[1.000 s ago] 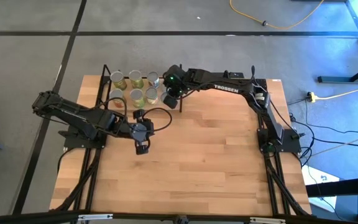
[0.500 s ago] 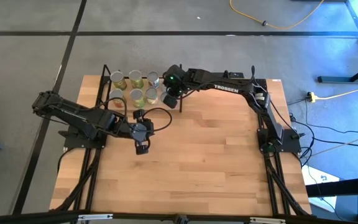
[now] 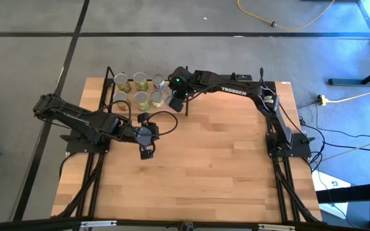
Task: Pick and place cans onto a shelf
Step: Put the canned pineapple rings on the shelf
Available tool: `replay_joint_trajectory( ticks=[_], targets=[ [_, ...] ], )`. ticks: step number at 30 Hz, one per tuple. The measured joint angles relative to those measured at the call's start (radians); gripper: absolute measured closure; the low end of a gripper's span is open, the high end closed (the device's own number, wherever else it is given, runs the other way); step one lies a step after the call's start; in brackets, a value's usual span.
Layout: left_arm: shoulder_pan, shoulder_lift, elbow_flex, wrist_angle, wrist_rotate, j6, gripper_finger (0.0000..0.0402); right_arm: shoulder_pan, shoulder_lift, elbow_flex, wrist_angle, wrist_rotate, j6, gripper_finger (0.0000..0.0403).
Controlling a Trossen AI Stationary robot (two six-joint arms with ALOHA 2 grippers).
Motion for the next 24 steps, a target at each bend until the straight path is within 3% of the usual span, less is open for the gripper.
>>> replay_joint_trajectory(
  ticks=[4, 9, 13, 24],
  targets=[
    [0.0, 0.0, 0.0, 0.0, 0.0, 0.0, 0.0355, -0.003, 0.0, 0.0, 0.001, -0.031, 0.019, 0.035],
    [0.0, 0.0, 0.0, 0.0, 0.0, 0.0, 0.0355, -0.004, 0.0, 0.0, 0.0, 0.044, 0.01, 0.035],
    [0.0, 0.0, 0.0, 0.0, 0.0, 0.0, 0.0355, -0.006, 0.0, 0.0, 0.0, -0.002, -0.001, 0.035],
    [0.0, 0.0, 0.0, 0.0, 0.0, 0.0, 0.0355, -0.005, 0.0, 0.0, 0.001, 0.012, -0.017, 0.035]
  ],
)
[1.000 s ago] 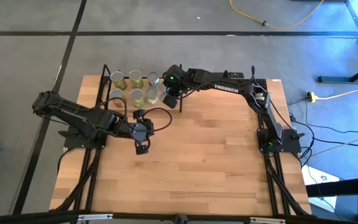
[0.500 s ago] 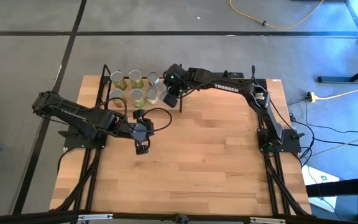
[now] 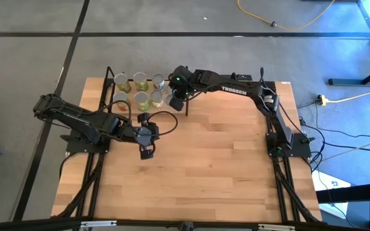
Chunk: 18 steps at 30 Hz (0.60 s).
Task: Pick and place cans onto a shelf
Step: Put the canned pineapple rings on the shelf
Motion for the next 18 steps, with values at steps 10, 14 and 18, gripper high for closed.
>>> replay_joint_trajectory(
  ticks=[10, 14, 18],
  targets=[
    [0.0, 0.0, 0.0, 0.0, 0.0, 0.003, 0.0355, 0.001, 0.0, 0.0, 0.008, 0.01, -0.014, 0.035],
    [0.0, 0.0, 0.0, 0.0, 0.0, 0.003, 0.0355, 0.0, 0.0, 0.0, 0.007, 0.016, 0.002, 0.035],
    [0.0, 0.0, 0.0, 0.0, 0.0, 0.003, 0.0355, 0.0, 0.0, 0.0, 0.007, 0.009, -0.023, 0.035]
  ],
)
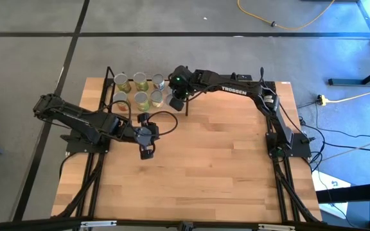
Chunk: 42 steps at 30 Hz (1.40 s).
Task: Pick and place cans onto a shelf
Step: Put the canned pineapple rings on the shelf
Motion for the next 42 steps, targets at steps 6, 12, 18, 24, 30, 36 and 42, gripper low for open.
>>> replay_joint_trajectory(
  ticks=[6, 12, 18, 24, 30, 36, 42],
  targets=[
    [0.0, 0.0, 0.0, 0.0, -0.003, 0.014, 0.0355, 0.001, 0.0, 0.0, 0.001, -0.046, -0.006, 0.035],
    [0.001, 0.0, 0.0, 0.0, -0.128, 0.286, 0.0355, 0.0, 0.0, 0.0, 0.007, -0.046, -0.005, 0.035],
    [0.076, 0.0, 0.0, 0.0, -0.221, 0.592, 0.0355, 0.0, 0.0, 0.0, 0.008, -0.046, -0.006, 0.035],
    [0.241, 0.0, 0.0, -0.001, -0.132, 0.788, 0.0355, 0.0, 0.0, 0.0, 0.008, -0.046, -0.005, 0.035],
    [0.383, 0.0, 0.0, 0.006, 0.079, 1.021, 0.0355, 0.0, 0.0, 0.0, 0.008, -0.046, -0.006, 0.035],
    [0.499, 0.0, 0.0, 0.031, 0.128, 1.223, 0.0355, 0.0, 0.0, 0.0, 0.008, -0.046, -0.005, 0.035],
    [0.595, 0.0, 0.0, 0.104, 0.232, 1.32, 0.0355, 0.0, 0.0, 0.0, 0.008, -0.046, -0.005, 0.035]
  ],
)
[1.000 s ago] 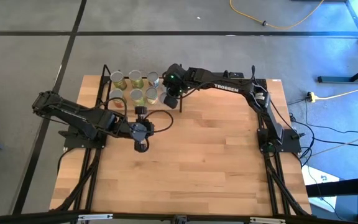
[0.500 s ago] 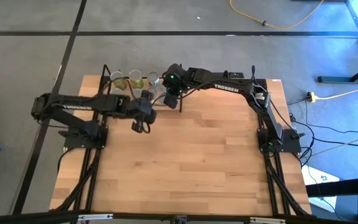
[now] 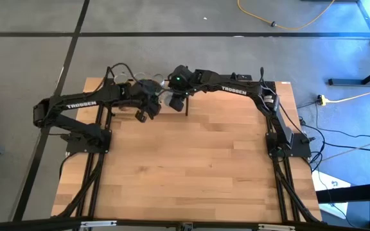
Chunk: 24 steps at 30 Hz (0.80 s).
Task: Pick and place cans onto a shelf
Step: Put the canned pineapple rings on the shelf
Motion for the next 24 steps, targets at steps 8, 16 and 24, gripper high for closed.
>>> replay_joint_trajectory(
  ticks=[8, 16, 24],
  targets=[
    [0.124, 0.074, 0.0, 0.066, 0.179, 0.022, 0.0355, 0.001, 0.0, 0.0, 0.002, -0.035, 0.033, 0.035],
    [0.202, 0.151, -0.001, 0.144, 0.275, 0.091, 0.0355, 0.003, 0.0, 0.0, 0.01, -0.035, 0.035, 0.035],
    [0.252, 0.151, -0.001, 0.206, 0.334, 0.103, 0.0355, 0.004, -0.001, 0.0, 0.015, -0.036, 0.035, 0.035]
  ],
)
